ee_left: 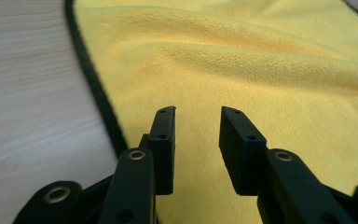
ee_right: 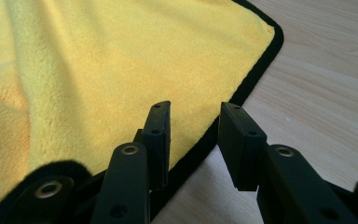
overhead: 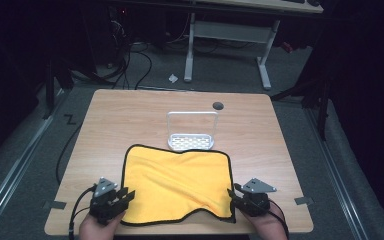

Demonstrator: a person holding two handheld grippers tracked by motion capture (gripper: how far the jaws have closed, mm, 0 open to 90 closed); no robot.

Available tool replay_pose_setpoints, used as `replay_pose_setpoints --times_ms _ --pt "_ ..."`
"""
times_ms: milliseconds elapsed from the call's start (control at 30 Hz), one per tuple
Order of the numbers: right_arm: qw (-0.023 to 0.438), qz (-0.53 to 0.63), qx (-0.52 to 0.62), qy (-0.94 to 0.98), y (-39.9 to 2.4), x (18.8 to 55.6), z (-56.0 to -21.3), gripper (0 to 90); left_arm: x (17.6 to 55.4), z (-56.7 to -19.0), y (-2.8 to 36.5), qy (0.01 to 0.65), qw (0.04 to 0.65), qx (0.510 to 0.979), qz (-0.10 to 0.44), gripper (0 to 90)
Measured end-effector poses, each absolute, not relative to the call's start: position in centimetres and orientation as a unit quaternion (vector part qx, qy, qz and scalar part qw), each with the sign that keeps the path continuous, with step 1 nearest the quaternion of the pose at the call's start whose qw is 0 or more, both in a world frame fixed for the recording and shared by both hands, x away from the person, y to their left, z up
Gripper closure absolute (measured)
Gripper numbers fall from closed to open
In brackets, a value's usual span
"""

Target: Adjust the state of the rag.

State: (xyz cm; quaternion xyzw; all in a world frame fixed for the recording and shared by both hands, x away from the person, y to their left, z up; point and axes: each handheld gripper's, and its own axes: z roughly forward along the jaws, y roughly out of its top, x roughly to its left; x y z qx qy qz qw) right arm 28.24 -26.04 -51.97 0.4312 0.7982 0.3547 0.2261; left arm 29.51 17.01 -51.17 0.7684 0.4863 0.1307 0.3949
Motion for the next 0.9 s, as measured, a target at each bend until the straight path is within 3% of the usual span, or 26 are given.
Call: replay_pose_setpoints --times_ms 200,567,800,900 --pt "0.249 0.357 0.441 0.785 -27.0 28.0 -51.3 64.5 30.4 -52.9 15.7 0.465 0.369 0.795 0.125 68.9" --pt "0.230 0.355 0.458 0.782 -27.4 29.0 -52.1 63.2 28.7 -52.7 17.4 0.466 0.362 0.799 0.116 70.3" --pt "0.206 0.351 0.418 0.812 -24.6 30.6 -52.0 80.7 31.5 -51.9 18.2 0.475 0.392 0.778 0.125 58.1" --pt "0.208 0.340 0.412 0.819 -23.9 31.5 -52.1 81.7 32.2 -52.2 18.0 0.476 0.385 0.781 0.127 58.1"
